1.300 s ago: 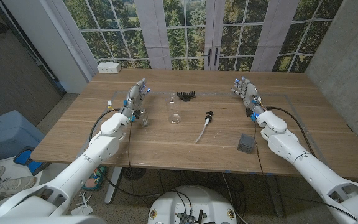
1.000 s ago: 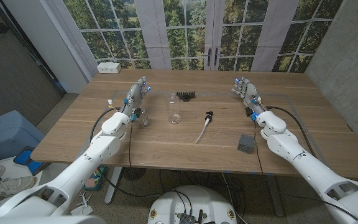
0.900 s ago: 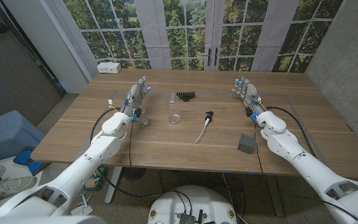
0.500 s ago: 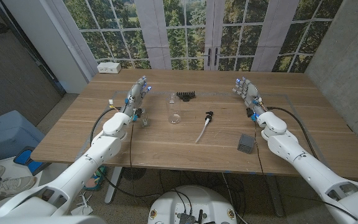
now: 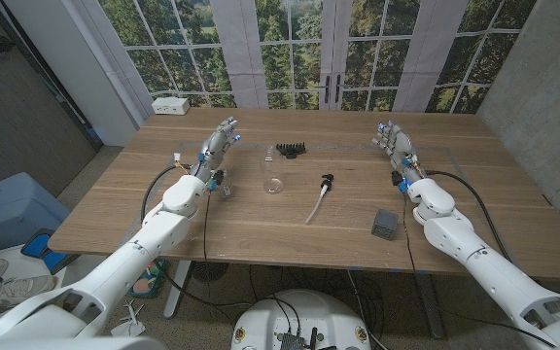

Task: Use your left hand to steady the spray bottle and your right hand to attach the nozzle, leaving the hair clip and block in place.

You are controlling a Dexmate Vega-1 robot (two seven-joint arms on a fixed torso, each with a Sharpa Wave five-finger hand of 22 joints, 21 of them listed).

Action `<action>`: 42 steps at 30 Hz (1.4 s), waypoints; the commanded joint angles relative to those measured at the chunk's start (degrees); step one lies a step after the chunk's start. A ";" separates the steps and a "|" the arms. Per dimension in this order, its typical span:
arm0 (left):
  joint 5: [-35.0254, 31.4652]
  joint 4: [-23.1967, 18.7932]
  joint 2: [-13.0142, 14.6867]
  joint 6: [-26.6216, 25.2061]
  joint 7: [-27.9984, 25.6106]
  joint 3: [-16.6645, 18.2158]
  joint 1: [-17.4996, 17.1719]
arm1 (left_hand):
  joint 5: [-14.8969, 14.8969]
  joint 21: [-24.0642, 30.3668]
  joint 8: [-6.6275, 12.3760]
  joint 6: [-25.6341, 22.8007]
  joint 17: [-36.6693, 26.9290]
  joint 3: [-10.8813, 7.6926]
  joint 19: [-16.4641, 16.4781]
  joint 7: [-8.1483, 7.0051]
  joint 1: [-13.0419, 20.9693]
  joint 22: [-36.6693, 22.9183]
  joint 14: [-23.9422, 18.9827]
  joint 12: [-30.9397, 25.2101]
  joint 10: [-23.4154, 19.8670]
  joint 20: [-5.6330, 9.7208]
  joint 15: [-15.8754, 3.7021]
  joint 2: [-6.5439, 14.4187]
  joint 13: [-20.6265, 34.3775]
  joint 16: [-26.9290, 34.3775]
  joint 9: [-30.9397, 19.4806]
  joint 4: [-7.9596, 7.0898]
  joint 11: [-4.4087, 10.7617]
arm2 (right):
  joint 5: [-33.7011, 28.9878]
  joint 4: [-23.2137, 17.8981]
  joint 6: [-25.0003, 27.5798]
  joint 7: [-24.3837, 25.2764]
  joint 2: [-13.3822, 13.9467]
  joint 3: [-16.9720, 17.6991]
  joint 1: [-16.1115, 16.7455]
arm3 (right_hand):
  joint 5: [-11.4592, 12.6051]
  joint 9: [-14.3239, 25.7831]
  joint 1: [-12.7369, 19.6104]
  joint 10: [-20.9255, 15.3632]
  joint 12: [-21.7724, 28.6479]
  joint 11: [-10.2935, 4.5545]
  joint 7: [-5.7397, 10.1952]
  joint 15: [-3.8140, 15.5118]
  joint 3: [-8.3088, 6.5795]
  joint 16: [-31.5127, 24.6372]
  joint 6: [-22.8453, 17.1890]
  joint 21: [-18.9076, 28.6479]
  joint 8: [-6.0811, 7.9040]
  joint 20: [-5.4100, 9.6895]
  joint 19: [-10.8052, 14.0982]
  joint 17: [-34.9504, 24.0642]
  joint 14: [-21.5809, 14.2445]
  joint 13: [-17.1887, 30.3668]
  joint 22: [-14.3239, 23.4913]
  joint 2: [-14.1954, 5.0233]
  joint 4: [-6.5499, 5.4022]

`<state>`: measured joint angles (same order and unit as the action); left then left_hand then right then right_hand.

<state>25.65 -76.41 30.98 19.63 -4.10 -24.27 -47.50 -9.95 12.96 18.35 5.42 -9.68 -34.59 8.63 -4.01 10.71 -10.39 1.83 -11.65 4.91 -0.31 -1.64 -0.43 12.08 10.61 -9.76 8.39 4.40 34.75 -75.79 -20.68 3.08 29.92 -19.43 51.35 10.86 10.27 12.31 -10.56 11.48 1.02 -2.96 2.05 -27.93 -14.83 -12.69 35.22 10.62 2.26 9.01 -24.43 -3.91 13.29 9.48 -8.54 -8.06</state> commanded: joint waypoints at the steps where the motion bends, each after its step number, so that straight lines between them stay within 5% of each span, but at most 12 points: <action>1: -5.27 -1.60 2.21 0.43 -0.23 -1.72 0.15 | -0.03 0.16 -0.73 0.76 -0.18 0.37 0.33 -0.54 0.16 -0.17 0.07 0.37 0.46 0.38 -0.27 -1.45 -0.35 -0.12 -0.16 0.86 0.05 | -0.51 -4.45 -1.30 3.42 1.42 2.06 4.44 | 0.23 0.08 -0.56 -0.33 0.40 0.02 0.04 0.45 -0.21 -0.05 -0.67 -0.12 0.58 0.57 0.35 -0.18 -0.48 -0.02 0.08 -1.09 0.14; 22: -6.20 -5.40 5.58 2.30 3.76 -2.12 -2.86 | -0.24 -0.18 -2.10 1.28 -0.29 1.94 0.16 -1.06 0.30 -0.30 0.43 0.61 0.95 0.91 -0.70 -4.86 -1.21 -0.18 -0.29 1.73 0.05 | -2.75 -11.55 -1.98 8.75 2.49 4.17 10.49 | 0.17 0.08 -0.81 -0.63 0.43 0.04 0.06 0.35 -0.19 -0.04 -0.92 -0.66 0.55 0.47 0.61 0.02 -0.61 -0.33 0.11 -1.11 0.53; 42: -13.81 -13.74 9.25 0.54 -0.24 -0.91 -4.00 | -0.52 0.34 -1.14 -3.65 -0.29 1.78 3.05 -1.73 5.16 -0.27 -2.61 -0.40 -2.70 1.09 -1.46 -6.69 -1.58 0.43 -0.41 2.27 0.89 | -3.50 -15.34 -4.54 10.72 2.73 6.70 16.28 | 0.14 0.09 -0.96 -0.89 0.45 0.05 0.04 0.39 -0.19 -0.09 -1.25 -1.09 0.57 0.44 0.94 0.14 -0.76 -0.57 0.12 -1.19 0.85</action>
<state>15.12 -86.83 39.15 20.27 -2.60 -25.84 -51.42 -10.19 12.96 16.80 2.32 -9.74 -32.81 11.09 -5.61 15.04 -10.53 -0.31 -11.71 2.75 0.72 -1.71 -7.00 10.38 10.68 -10.03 10.46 5.13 31.46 -89.55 -23.81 12.81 32.80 -13.91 64.88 10.86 10.26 10.86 -10.96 11.47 1.02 -3.06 2.28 -28.07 -14.80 -13.40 34.33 10.62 2.05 9.62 -24.17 -4.13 12.76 9.46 -8.31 -7.41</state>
